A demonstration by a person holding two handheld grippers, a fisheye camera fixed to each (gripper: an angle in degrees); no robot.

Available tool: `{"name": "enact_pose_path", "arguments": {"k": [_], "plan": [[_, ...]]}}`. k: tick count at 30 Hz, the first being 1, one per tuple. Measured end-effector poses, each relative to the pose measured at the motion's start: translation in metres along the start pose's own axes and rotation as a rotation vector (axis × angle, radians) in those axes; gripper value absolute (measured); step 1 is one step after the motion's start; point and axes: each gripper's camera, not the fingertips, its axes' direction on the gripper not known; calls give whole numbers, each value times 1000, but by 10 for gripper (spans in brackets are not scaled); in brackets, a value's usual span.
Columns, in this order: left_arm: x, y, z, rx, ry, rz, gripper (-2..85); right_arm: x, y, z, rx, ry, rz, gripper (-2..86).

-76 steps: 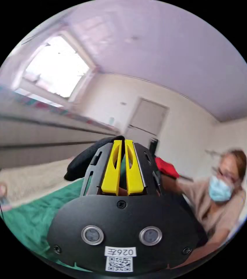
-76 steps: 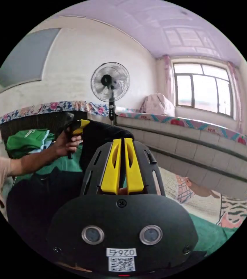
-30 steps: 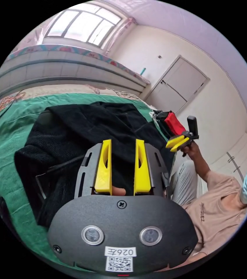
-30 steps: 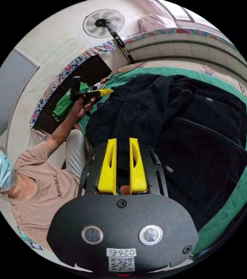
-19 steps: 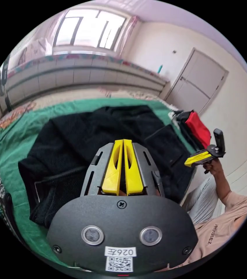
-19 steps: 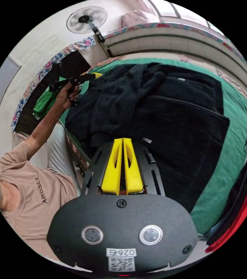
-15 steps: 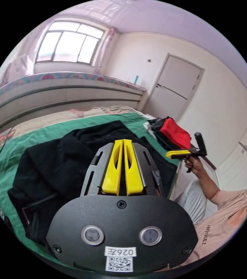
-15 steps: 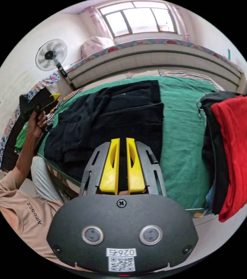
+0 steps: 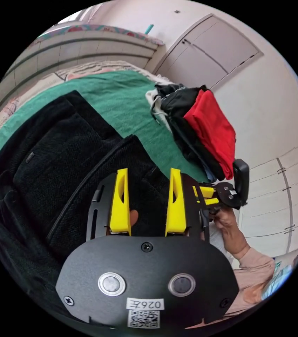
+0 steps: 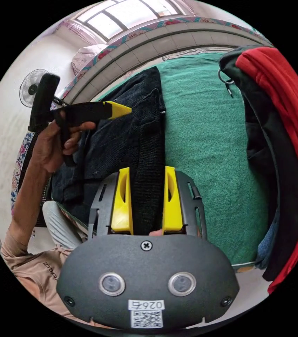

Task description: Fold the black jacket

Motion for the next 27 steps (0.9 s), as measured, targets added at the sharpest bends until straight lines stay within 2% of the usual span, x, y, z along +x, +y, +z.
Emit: {"name": "enact_pose_path", "arguments": {"k": [3, 8, 10, 12, 14, 15, 18, 21, 23, 25, 27], "plan": [[2, -32, 16, -113, -3, -52, 214, -8, -13, -15, 14, -80, -36, 22], [23, -80, 19, -256, -37, -66, 261, -65, -33, -63, 146, -103, -217, -2], [33, -92, 24, -322, -125, -50, 240, -100, -40, -71, 173, -11, -304, -5], [44, -100, 31, -378, -297, -19, 172, -134, -47, -74, 187, 73, -392, -6], [53, -101, 41, -420, -542, 63, 90, -169, -56, -76, 187, 190, -481, -4], [53, -101, 42, -421, -572, 79, 82, -175, -59, -77, 180, 216, -493, -2], [34, -97, 34, -386, -489, 51, 68, -181, -75, -94, 184, 256, -446, 39], [-4, -84, 16, -308, -315, -27, 63, -170, -98, -112, 94, 142, -348, 176], [-32, -68, 5, -243, -198, -70, 60, -161, -122, -88, -153, 65, -296, 154], [-48, -53, -4, -197, -132, -91, 57, -169, -137, -75, -269, -31, -317, 96], [-63, -35, -21, -132, -84, -97, 54, -190, -148, -86, -218, -121, -345, 66]]}}
